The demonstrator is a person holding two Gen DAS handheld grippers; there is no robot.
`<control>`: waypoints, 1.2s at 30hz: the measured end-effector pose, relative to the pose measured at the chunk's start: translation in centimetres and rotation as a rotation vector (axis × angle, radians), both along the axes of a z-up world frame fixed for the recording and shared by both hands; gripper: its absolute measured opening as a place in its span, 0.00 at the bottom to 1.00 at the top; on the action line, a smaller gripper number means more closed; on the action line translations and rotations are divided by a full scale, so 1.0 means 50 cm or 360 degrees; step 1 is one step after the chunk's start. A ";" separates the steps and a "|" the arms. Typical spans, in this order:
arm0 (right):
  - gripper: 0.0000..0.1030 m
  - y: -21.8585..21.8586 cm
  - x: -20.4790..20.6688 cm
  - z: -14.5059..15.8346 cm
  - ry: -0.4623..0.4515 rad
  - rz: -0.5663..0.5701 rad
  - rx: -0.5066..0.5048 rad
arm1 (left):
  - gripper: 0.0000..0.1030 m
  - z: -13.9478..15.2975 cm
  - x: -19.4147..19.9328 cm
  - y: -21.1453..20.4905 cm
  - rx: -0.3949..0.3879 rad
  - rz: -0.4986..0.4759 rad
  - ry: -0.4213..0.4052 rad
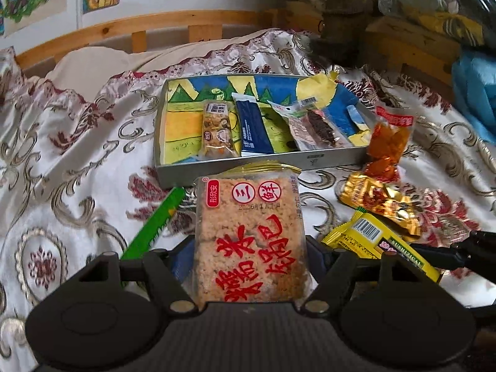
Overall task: Organize snacks
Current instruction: 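Carry the rice cracker bag with the left tool while the right tool carries the wafer pack to the tin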
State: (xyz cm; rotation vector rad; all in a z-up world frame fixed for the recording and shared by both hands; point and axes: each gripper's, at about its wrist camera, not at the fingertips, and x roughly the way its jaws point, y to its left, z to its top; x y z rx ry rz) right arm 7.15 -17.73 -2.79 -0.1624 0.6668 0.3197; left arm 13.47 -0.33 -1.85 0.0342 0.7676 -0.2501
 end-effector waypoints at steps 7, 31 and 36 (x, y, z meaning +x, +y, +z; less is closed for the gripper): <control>0.49 -0.022 -0.049 0.028 -0.0087 0.0022 -0.0053 | 0.73 0.025 -0.046 -0.019 -0.0078 -0.0019 -0.0033; 0.49 -0.134 -0.014 0.167 -0.0418 -0.0097 -0.0010 | 0.73 0.178 -0.008 -0.088 -0.0247 -0.0047 -0.0341; 0.49 -0.123 0.038 0.202 -0.0501 -0.0072 -0.0037 | 0.73 0.205 0.040 -0.083 -0.0240 0.0026 -0.0396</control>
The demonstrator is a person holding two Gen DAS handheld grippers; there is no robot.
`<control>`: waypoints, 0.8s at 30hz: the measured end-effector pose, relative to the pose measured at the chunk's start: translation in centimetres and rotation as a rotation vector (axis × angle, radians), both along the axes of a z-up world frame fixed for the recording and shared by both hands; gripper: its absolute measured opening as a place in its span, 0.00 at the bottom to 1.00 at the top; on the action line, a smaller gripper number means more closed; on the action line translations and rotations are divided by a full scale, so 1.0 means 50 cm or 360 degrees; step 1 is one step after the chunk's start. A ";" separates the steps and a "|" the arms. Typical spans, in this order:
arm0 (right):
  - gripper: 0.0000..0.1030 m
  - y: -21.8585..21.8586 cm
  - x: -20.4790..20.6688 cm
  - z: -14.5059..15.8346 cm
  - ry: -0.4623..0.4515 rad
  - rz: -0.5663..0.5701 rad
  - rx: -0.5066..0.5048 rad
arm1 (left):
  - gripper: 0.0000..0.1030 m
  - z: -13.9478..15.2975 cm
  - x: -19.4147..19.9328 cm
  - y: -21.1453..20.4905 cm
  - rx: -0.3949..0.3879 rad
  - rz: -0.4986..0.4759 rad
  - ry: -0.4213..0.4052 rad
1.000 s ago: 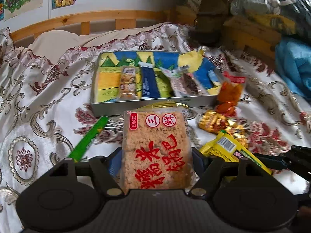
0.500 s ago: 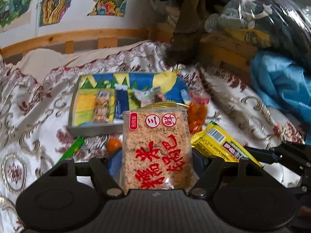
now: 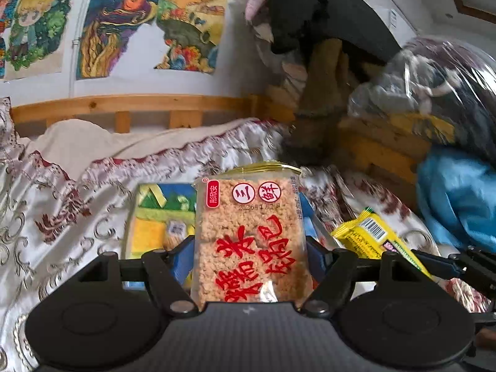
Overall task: Organize snacks
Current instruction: 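Carry the rice cracker bag with the left tool while the right tool carries the wafer pack to the tin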
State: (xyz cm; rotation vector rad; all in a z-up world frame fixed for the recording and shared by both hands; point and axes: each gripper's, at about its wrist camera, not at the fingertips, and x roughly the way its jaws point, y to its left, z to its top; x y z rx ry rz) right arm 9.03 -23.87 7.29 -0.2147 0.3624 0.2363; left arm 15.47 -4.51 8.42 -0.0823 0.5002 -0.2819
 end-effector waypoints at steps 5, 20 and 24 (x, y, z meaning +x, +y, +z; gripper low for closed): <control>0.49 0.025 0.068 0.016 -0.0036 0.0010 -0.0009 | 0.73 0.012 0.056 0.019 -0.0009 0.0044 -0.0017; 0.49 0.113 0.285 -0.078 0.0027 -0.0004 -0.0093 | 0.73 -0.072 0.258 0.061 0.0041 0.0106 0.0102; 0.49 0.138 0.328 -0.118 0.0068 0.0025 -0.0134 | 0.73 -0.113 0.301 0.061 0.0082 0.0107 0.0173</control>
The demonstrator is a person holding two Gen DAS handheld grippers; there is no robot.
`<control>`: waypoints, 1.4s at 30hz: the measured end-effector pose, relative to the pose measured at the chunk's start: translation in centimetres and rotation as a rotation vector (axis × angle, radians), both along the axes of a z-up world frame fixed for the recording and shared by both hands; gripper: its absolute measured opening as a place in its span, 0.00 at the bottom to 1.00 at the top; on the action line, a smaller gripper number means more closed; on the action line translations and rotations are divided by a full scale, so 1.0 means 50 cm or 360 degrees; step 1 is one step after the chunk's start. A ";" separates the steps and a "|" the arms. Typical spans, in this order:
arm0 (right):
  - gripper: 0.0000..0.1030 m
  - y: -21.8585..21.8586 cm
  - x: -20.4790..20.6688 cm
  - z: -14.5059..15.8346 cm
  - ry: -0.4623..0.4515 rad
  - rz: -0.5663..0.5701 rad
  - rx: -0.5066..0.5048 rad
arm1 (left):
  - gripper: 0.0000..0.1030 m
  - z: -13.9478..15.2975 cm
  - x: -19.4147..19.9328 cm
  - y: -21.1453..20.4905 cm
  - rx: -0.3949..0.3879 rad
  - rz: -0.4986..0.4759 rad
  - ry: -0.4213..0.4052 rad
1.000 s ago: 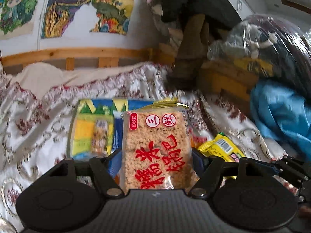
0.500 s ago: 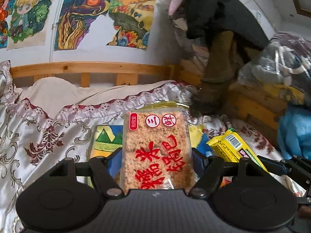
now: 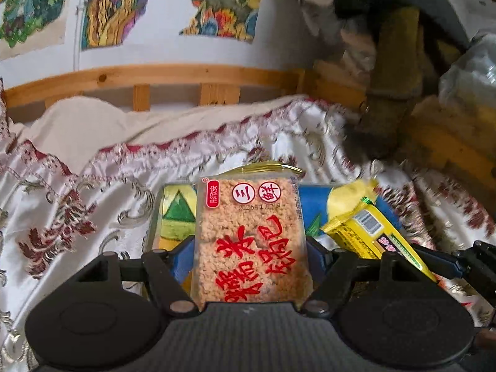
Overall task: Organize snacks
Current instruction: 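Carry the rice cracker bag with the left tool while the right tool carries the wafer pack to the tin, then open both tools to drop the cracker bag and wafer pack into the tin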
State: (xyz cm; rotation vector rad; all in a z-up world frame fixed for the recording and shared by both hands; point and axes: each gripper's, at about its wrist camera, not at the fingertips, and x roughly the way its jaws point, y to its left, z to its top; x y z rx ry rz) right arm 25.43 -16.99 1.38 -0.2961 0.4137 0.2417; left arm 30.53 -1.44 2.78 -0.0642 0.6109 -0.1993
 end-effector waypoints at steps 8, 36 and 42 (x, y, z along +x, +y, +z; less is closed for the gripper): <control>0.49 0.017 0.035 -0.058 0.0092 -0.0007 -0.0028 | 0.73 -0.060 0.049 -0.014 0.0036 0.0034 0.0135; 0.62 0.009 0.046 -0.082 0.0156 -0.0059 -0.0119 | 0.83 -0.063 0.061 -0.048 0.0075 0.0044 0.0225; 0.79 -0.010 0.014 -0.050 0.0079 -0.0055 -0.0040 | 0.90 -0.029 0.032 -0.037 0.0074 0.0076 0.0161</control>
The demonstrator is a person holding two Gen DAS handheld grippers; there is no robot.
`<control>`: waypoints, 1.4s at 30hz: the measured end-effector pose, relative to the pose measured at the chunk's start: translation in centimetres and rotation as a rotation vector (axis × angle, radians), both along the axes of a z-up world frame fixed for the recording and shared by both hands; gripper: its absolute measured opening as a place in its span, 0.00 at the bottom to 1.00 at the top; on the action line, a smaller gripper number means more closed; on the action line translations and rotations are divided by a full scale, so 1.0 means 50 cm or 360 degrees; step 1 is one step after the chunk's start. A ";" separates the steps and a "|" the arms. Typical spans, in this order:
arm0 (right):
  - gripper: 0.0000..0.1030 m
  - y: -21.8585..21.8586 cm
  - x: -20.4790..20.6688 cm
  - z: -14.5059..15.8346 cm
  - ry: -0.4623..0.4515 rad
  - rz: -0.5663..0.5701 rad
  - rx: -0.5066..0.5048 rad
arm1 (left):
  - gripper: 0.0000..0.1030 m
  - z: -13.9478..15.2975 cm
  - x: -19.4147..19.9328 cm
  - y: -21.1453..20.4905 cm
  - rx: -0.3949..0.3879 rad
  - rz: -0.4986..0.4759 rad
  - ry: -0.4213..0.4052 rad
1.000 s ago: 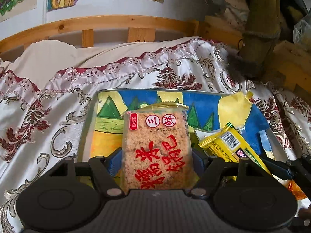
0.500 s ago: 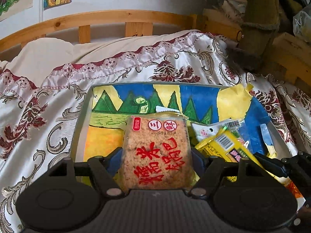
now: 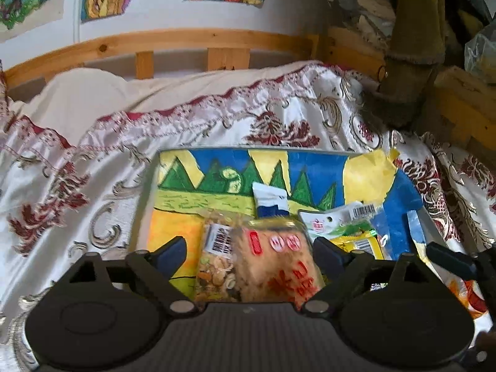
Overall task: Organize snacks
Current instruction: 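Open both tools to drop the cracker bag and wafer pack into the tin, then move the left tool to the green stick snack while the right tool approaches the mandarin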
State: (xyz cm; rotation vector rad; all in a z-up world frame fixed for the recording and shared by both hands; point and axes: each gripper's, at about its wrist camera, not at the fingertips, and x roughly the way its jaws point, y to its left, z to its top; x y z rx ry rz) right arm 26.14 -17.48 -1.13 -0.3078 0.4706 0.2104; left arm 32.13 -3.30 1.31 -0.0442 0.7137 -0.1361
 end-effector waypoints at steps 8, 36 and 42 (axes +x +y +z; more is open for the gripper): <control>0.94 -0.040 -0.079 0.070 -0.0159 -0.0010 0.0101 | 0.96 0.073 -0.073 0.013 0.0015 0.0038 -0.0127; 0.99 -0.159 -0.466 0.205 -0.0389 -0.0183 0.0378 | 1.00 0.183 -0.484 0.059 -0.0011 0.0110 -0.0416; 0.99 -0.149 -0.506 0.171 -0.0297 -0.0222 0.0354 | 1.00 0.150 -0.537 0.066 0.0007 0.0089 -0.0359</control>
